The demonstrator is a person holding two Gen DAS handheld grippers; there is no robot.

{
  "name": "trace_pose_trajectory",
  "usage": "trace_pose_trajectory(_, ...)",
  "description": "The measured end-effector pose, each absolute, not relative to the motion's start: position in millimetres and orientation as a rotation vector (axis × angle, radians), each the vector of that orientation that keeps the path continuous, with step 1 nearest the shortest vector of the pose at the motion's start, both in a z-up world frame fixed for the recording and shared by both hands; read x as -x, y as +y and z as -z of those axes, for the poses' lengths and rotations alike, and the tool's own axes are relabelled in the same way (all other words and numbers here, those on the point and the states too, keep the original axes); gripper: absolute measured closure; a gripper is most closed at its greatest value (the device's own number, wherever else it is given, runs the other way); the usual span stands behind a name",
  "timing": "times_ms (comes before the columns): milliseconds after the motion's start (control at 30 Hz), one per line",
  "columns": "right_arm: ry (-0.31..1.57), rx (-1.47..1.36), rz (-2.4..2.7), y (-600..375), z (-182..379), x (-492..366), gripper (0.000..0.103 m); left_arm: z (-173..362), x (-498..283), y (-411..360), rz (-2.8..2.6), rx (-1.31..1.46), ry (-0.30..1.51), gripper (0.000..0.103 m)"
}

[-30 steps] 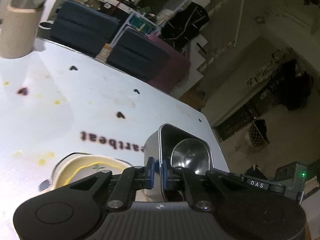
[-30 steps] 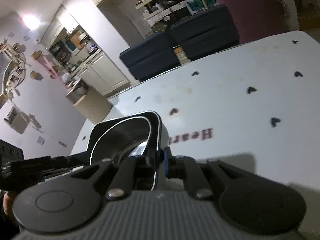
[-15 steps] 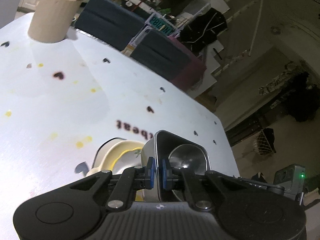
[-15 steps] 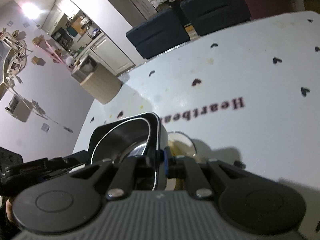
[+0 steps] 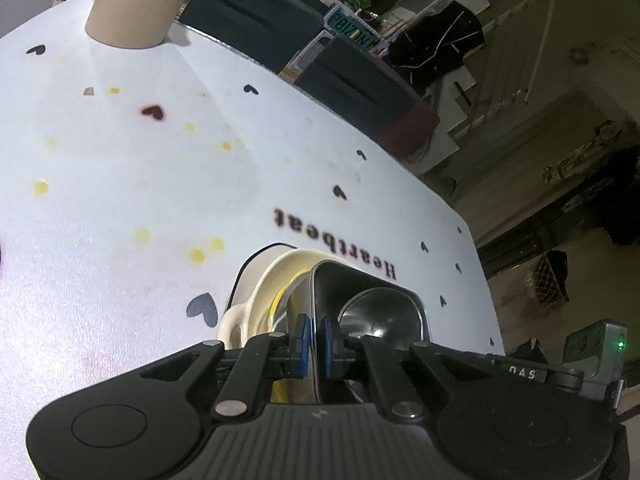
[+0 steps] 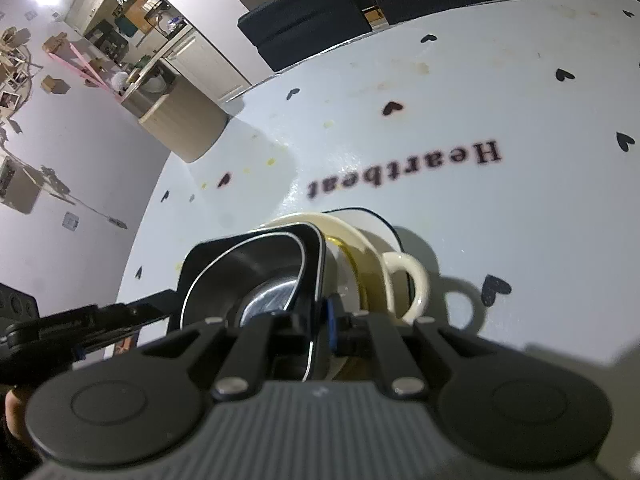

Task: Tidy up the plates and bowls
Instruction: 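Lift the steel tray with bowl and carry it to the cream bowl, then lower the steel tray into the cream two-handled bowl with both grippers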

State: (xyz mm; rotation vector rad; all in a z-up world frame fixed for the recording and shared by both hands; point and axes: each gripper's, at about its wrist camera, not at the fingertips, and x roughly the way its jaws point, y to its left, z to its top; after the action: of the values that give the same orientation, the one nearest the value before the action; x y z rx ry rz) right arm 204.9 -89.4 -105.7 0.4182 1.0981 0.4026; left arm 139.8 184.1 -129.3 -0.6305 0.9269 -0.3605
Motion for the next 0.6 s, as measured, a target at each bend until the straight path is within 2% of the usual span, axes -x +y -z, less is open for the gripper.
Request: trace_pose_trajectory(600, 1.097, -0.396, -0.391, -86.1, 110.0, -207.3, 0.095, 135.9, -142.8, 180.1, 0.358, 0.605, 0.942, 0.096)
